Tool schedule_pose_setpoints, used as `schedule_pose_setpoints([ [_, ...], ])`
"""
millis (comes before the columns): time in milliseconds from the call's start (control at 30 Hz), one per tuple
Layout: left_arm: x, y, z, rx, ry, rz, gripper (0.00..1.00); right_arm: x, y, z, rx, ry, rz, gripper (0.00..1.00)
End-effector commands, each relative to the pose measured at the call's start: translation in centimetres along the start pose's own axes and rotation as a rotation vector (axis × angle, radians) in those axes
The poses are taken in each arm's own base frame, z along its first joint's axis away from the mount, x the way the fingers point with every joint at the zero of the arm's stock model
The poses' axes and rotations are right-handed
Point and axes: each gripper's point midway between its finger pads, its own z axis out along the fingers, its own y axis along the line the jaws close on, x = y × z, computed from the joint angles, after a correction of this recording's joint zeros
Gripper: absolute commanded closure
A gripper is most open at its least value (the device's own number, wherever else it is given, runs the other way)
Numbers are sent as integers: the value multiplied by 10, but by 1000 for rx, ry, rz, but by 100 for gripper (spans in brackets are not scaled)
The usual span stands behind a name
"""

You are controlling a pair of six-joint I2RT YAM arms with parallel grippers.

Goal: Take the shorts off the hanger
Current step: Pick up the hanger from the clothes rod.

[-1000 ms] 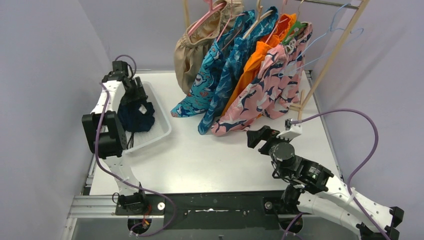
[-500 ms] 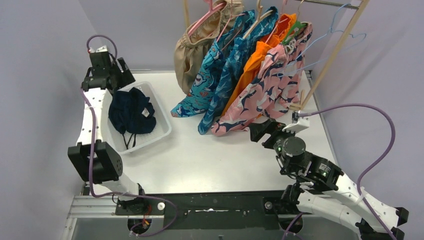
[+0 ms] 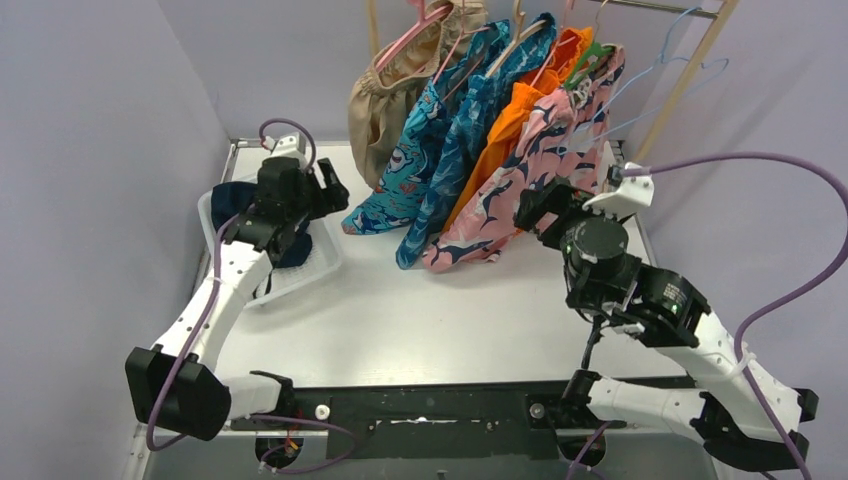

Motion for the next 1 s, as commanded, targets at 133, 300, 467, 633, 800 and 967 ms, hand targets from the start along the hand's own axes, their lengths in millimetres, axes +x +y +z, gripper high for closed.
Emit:
schedule_pose_setpoints([
  [133,22,-44,-25,178,-7,-3,26,-70,-24,50,237,-4,-118,13],
  [300,29,-35,-32,150,18,40,26,-77,-31,93,269,83,-144,11],
  [467,39,-29,-37,143,37,44,23,-97,-31,108,198,78,-74,9],
  [633,49,-29,-38,154,65,37,22,-100,-22,113,150,84,-53,10],
  [800,55,-28,-35,157,88,38,22,-105,-2,109,30,53,-23,10],
  [967,54,-31,-35,168,86,30,22,-112,9,119,2,40,-22,10],
])
